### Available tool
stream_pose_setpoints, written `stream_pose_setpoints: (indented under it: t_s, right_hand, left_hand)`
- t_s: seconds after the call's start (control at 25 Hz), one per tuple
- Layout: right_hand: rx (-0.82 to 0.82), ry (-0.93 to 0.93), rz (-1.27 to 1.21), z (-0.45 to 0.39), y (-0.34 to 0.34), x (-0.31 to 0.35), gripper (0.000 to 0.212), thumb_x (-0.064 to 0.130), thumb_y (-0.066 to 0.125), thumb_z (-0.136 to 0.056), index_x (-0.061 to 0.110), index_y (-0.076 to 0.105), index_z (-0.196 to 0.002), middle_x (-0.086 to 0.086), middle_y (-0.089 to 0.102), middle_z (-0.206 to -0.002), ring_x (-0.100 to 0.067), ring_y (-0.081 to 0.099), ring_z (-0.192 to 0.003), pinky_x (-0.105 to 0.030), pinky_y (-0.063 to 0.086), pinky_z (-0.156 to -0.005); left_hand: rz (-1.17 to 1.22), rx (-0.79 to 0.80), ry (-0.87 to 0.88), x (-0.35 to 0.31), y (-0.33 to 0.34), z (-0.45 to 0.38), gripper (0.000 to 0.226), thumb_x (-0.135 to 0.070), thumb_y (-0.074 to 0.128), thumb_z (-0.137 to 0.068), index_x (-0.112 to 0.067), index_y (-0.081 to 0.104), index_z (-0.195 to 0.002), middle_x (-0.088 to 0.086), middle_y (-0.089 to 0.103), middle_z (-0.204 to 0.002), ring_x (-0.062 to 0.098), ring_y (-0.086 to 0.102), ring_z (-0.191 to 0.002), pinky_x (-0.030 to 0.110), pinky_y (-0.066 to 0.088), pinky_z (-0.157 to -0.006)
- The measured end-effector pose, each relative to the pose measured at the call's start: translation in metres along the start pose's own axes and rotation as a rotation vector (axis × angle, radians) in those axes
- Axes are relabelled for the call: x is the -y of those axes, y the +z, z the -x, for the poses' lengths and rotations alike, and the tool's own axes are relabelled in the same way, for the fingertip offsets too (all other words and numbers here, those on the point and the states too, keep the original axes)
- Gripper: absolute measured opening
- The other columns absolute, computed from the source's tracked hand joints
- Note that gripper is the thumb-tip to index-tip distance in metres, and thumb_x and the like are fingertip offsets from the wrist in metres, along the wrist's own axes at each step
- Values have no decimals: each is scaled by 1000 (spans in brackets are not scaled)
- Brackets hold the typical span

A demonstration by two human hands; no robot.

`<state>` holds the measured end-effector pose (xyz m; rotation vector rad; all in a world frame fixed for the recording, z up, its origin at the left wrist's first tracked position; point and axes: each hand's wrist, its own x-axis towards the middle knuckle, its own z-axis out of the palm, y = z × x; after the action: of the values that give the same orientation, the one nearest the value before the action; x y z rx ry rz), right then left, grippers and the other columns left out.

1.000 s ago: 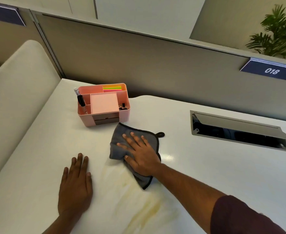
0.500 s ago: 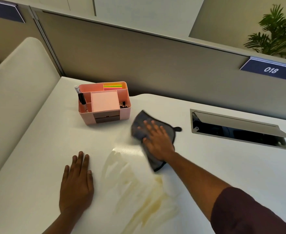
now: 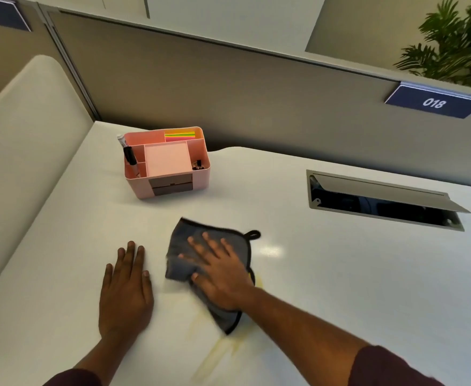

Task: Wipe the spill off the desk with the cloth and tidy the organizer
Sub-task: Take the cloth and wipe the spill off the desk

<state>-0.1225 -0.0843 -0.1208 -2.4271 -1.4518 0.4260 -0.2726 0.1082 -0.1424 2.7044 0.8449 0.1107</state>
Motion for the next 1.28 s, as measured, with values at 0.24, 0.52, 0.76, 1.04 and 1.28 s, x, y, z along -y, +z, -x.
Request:
stream_pose_setpoints:
  t_s: [0.24, 0.52, 0.76, 1.04, 1.28]
  right_hand:
    - [-128, 801, -1371, 11, -90, -23, 27, 47, 64, -94, 22, 71, -90, 4, 72, -87, -12, 70, -82, -29, 56, -78]
    - [-360, 914, -1458, 34, -146, -121, 43, 57, 71, -91, 16, 83, -98, -11, 79, -96, -28, 74, -88, -40, 58, -81]
    - [-270, 786, -626, 34, -135, -148, 43, 1, 58, -97, 27, 58, -132, -7, 67, -131, -31, 66, -116, -31, 55, -82]
    - [150, 449, 269, 12, -69, -92, 81, 57, 45, -101, 36, 2, -166, -4, -1, -176, -40, 6, -160, -60, 26, -120]
    - [29, 286, 308, 12, -79, -136, 73, 73, 23, -100, 43, 10, -165, 2, -3, -177, -35, 8, -161, -55, 29, -121]
  left_hand:
    - [10, -13, -4, 0, 0, 0, 64, -35, 19, -101, -15, 29, -161, 2, 21, -170, 22, 18, -158, 45, 16, -128]
    - [11, -28, 4, 3, 3, 0, 63, -35, 19, -101, -15, 30, -160, 2, 22, -170, 22, 20, -158, 45, 17, -127]
    - [26, -42, 2, 1, 3, 1, 62, -35, 20, -102, -16, 30, -160, 2, 23, -170, 21, 20, -158, 45, 17, -127]
    - [9, -43, 1, 4, 5, 0, 62, -34, 22, -101, -17, 30, -160, 1, 22, -170, 20, 20, -158, 45, 18, -127]
    - [-2, -44, 4, 4, 6, 0, 61, -34, 22, -102, -17, 28, -161, 1, 21, -171, 20, 18, -158, 44, 17, -127]
